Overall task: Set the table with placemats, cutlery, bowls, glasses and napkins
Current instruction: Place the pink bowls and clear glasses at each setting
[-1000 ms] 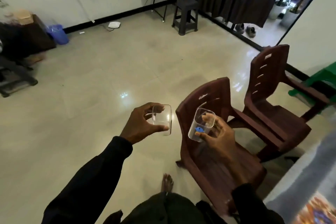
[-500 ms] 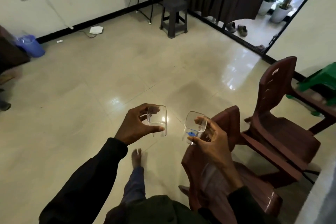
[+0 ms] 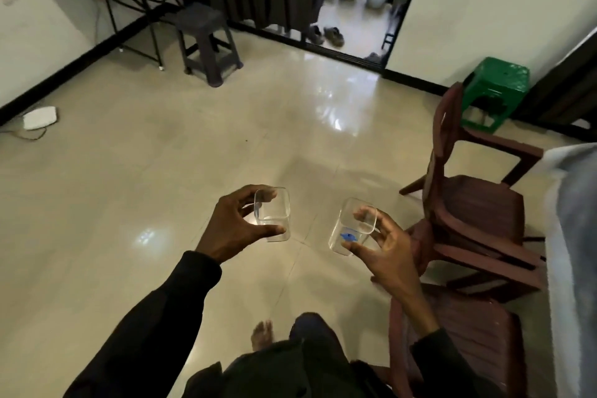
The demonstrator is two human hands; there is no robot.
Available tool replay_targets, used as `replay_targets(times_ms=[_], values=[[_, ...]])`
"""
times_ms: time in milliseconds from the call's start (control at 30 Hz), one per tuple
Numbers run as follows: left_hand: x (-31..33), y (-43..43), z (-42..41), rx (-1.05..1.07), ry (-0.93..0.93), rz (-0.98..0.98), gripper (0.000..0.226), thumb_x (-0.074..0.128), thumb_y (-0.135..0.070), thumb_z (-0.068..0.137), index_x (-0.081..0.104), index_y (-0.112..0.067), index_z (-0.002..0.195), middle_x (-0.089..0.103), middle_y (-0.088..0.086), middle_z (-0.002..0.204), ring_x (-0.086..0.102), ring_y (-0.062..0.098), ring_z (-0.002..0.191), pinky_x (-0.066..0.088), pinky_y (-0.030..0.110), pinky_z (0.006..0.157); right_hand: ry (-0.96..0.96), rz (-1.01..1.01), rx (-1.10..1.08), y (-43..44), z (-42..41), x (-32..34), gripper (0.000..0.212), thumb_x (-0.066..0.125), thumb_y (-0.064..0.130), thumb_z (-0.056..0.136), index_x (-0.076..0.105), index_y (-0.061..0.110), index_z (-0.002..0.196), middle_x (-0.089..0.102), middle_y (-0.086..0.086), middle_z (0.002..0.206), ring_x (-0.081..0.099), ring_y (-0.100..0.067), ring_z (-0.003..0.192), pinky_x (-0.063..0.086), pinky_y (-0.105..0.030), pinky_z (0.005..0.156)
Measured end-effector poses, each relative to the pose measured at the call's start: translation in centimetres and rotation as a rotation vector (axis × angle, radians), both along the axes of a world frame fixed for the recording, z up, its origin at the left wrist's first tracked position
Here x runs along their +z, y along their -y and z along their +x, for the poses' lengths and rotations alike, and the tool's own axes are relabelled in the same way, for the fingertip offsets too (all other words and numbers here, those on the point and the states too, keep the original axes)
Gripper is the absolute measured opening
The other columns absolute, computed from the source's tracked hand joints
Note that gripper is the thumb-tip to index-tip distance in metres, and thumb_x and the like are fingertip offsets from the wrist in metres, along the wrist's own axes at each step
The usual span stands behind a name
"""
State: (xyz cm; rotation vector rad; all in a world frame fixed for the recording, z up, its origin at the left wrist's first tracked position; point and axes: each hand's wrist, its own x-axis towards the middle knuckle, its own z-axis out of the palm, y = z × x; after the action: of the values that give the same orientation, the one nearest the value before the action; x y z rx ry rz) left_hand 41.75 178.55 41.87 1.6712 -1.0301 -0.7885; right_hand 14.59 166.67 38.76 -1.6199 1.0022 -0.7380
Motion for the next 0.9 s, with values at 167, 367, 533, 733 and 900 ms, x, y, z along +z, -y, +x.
replay_targets(times_ms=[167, 367, 533, 733, 900], values=[[-0.1, 7.8, 4.5, -0.131, -0.010, -0.003, 0.062, 0.099, -0.013, 0.060, 0.072, -0.020, 0.116, 0.073, -0.007, 0.117, 0.067, 0.014, 0.115, 0.054, 0.031, 0.101, 0.008, 0.002, -0.120, 4.4, 3.8, -0.3, 0.064, 0.091, 0.024, 0.069, 0.064, 0.019, 0.128, 0.069, 0.008, 0.125, 0.063, -0.014, 0.122, 0.053, -0.046, 0.104], [-1.4, 19.4, 7.7, -0.258, -0.021, -0.003, 0.064, 0.099, -0.012, 0.059, 0.072, -0.019, 0.117, 0.073, -0.006, 0.118, 0.067, 0.015, 0.116, 0.054, 0.030, 0.101, -0.005, -0.003, -0.187, 13.1, 6.4, -2.1, 0.066, 0.091, 0.019, 0.071, 0.062, 0.020, 0.130, 0.068, 0.007, 0.128, 0.061, -0.016, 0.126, 0.051, -0.047, 0.107], [-0.9, 30.2, 9.5, -0.284, -0.017, 0.020, 0.066, 0.100, -0.013, 0.058, 0.072, -0.020, 0.117, 0.074, -0.005, 0.116, 0.067, 0.016, 0.115, 0.054, 0.033, 0.101, 0.004, 0.005, -0.233, 22.3, 8.1, -2.2, 0.065, 0.090, 0.019, 0.072, 0.062, 0.016, 0.131, 0.068, 0.006, 0.128, 0.061, -0.013, 0.125, 0.051, -0.045, 0.107], [0.5, 43.9, 10.2, -0.304, -0.041, -0.004, 0.066, 0.099, -0.007, 0.057, 0.072, -0.017, 0.117, 0.075, -0.003, 0.115, 0.068, 0.014, 0.115, 0.053, 0.030, 0.102, 0.012, -0.029, -0.285, 34.2, 9.1, -1.1, 0.065, 0.091, 0.017, 0.073, 0.062, 0.017, 0.131, 0.068, 0.009, 0.127, 0.061, -0.008, 0.124, 0.051, -0.036, 0.108], [0.3, 53.7, 9.4, -0.389, -0.064, -0.007, 0.064, 0.098, -0.003, 0.057, 0.072, -0.014, 0.115, 0.074, -0.002, 0.117, 0.067, 0.014, 0.114, 0.052, 0.027, 0.101, 0.031, -0.038, -0.362, 42.3, 8.3, -0.8, 0.066, 0.091, 0.018, 0.072, 0.061, 0.015, 0.131, 0.067, 0.006, 0.128, 0.060, -0.013, 0.126, 0.051, -0.039, 0.107]])
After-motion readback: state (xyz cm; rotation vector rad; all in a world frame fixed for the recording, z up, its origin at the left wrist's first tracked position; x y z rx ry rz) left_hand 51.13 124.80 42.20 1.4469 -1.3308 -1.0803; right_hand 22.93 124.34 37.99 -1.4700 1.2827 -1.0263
